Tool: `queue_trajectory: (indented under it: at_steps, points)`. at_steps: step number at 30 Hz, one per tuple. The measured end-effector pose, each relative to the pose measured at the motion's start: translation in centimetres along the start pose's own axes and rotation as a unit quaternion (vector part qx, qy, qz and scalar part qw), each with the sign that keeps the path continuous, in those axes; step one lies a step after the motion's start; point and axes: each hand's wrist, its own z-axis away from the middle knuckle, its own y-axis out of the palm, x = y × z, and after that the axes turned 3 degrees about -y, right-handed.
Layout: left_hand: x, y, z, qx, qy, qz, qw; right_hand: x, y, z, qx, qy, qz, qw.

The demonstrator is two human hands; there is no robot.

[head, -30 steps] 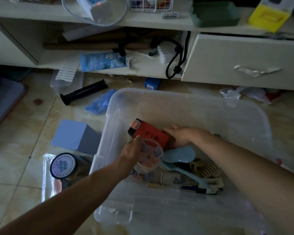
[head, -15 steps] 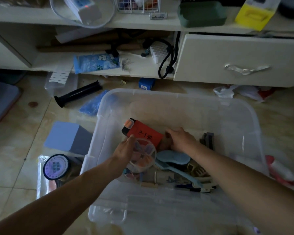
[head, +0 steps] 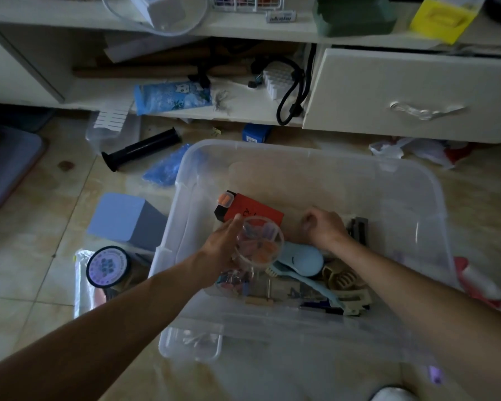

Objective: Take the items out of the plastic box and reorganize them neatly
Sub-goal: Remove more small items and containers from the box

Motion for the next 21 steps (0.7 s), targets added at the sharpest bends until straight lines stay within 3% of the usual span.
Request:
queue_trajectory:
  at_steps: [4, 8, 11, 16, 21]
  points:
    - [0.0, -0.2, 0.2, -0.012, -0.009, 0.021, 1.0, 6.3, -4.6, 5.2, -0.089, -0.164, -0.033, 0.982]
    - [-0.4, 0.3, 0.2, -0.037, -0.043, 0.032, 0.998, 10.6, -3.5, 10.0, 0.055, -0.322, 0.0, 0.945]
    - [-0.2, 0.3, -0.1, -0.052, -0.052, 0.047, 0.996, 11.4, -2.3, 9.6, 0.118, -0.323, -0.016, 0.939]
    - [0.5, -0.1, -0.4, -0.106, -0.036, 0.022, 0.993, 14.0, -4.8, 6.0, 0.077, -0.298, -0.062, 0.949]
    - [0.8, -0.8, -1.1, -0.124, -0.016, 0.042, 0.991, 16.2, -4.4, 5.4, 0.228, -0.303, -0.015, 0.925]
